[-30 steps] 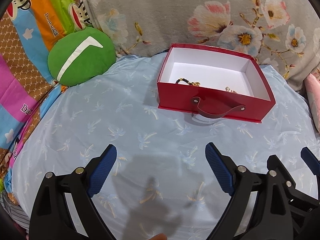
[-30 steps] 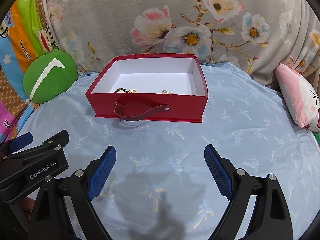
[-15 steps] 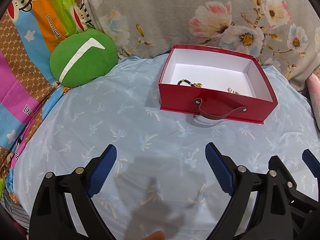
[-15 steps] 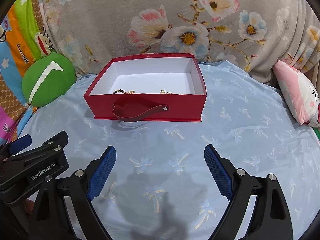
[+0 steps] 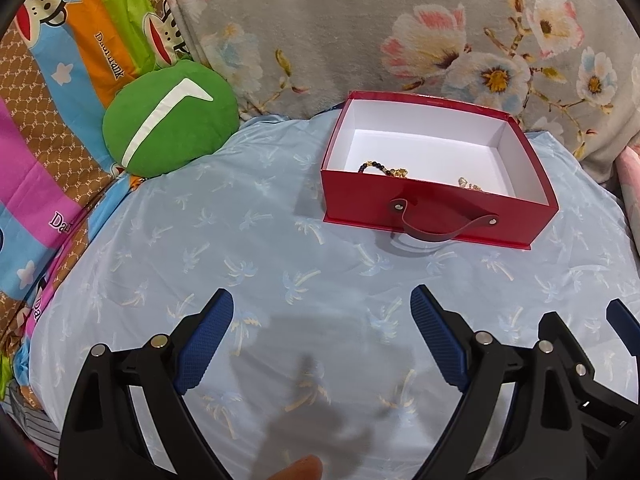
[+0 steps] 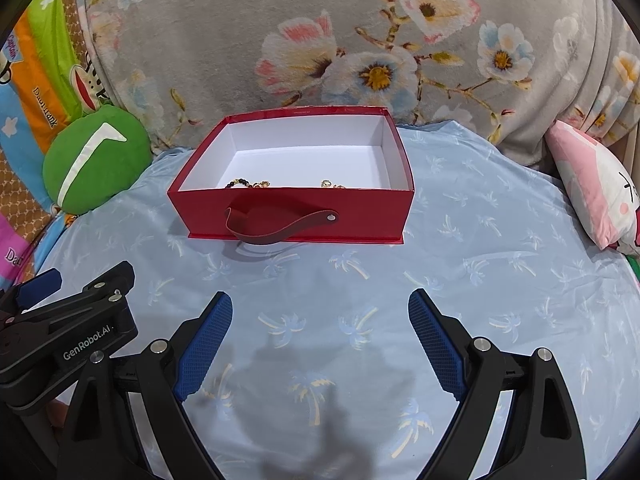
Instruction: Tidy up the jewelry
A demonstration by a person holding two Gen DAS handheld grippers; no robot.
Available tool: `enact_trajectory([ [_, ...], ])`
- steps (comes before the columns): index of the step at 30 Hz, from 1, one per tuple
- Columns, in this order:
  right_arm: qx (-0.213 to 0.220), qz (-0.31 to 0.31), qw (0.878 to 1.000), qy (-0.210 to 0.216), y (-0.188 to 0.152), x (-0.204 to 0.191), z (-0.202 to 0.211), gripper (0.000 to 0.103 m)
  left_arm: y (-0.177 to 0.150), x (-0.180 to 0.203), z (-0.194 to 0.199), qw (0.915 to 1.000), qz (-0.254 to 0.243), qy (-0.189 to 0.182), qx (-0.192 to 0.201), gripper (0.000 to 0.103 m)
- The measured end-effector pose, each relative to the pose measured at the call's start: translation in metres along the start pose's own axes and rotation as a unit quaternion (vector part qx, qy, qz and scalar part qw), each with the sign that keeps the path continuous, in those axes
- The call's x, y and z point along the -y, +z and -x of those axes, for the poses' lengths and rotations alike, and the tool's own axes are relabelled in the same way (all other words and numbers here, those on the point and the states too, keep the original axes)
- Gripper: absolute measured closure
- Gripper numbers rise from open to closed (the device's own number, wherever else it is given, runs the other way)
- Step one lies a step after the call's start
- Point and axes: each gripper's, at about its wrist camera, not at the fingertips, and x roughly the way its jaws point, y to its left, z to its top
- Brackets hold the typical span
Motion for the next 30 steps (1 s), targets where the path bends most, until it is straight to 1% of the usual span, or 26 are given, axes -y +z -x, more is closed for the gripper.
enact_trajectory([
  [17, -0.001, 0.001, 1.000, 0.000, 0.0006, -0.0008, -0.0016, 0.016, -0.0005, -0.0009, -0.0041, 1.0000, 0.000, 0.006, -0.003, 0.015],
  [30, -0.004, 0.002, 1.000, -0.004, 0.0016, 0.0004, -0.0035, 0.016, 0.0008, -0.0005, -0.0071, 1.0000, 0.001, 0.001, -0.009, 0.015],
])
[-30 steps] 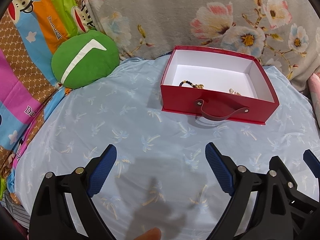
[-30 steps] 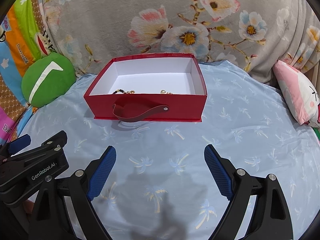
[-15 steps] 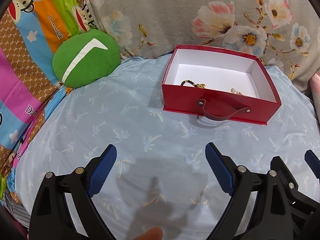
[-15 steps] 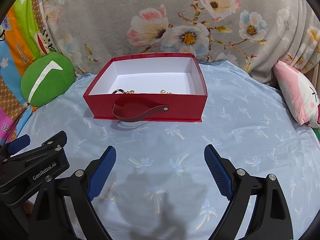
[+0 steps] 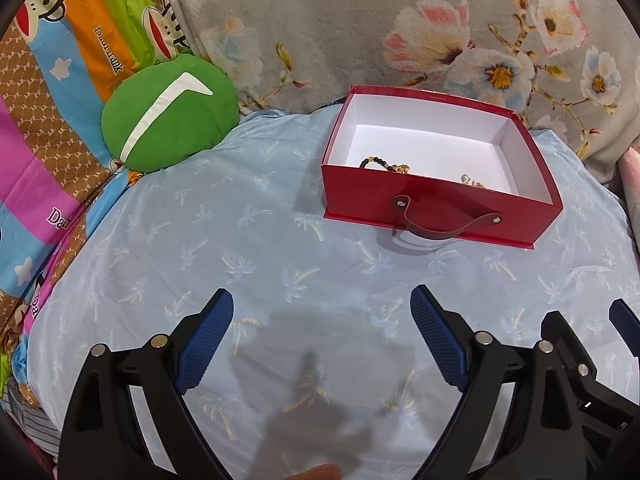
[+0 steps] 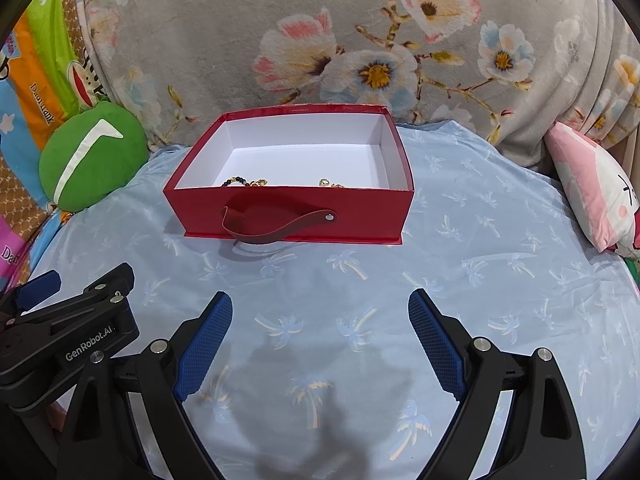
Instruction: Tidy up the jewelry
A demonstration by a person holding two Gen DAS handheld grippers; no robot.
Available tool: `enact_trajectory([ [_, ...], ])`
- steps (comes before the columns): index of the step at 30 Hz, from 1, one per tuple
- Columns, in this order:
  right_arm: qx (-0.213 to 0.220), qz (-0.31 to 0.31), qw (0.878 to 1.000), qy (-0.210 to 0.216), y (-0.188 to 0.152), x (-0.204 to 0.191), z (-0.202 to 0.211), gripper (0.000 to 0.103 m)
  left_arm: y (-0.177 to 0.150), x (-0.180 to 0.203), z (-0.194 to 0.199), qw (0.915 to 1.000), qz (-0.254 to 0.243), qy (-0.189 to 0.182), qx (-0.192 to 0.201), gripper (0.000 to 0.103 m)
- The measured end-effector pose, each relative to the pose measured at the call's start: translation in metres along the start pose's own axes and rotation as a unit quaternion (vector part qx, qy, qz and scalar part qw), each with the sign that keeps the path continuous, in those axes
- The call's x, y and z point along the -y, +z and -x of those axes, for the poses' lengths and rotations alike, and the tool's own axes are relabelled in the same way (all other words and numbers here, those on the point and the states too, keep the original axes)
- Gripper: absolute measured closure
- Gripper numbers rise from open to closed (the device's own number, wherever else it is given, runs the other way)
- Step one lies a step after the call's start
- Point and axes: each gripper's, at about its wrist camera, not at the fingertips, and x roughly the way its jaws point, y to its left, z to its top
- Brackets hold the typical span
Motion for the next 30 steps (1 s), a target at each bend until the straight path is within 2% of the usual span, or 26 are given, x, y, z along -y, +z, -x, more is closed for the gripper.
enact_trajectory([
  [20, -0.003, -0.003, 1.000, 0.000, 0.0003, 0.0002, -0.0030, 0.016, 0.0002, 0.0034, -0.0022, 0.9999, -0.002, 0.007, 0.007, 0.015],
  [30, 0.004, -0.009, 1.000, -0.004, 0.0044, 0.0029, -0.0021, 0.016, 0.0028, 0.0040, -0.0047, 0.9999, -0.012, -0.008, 0.005, 0.016],
])
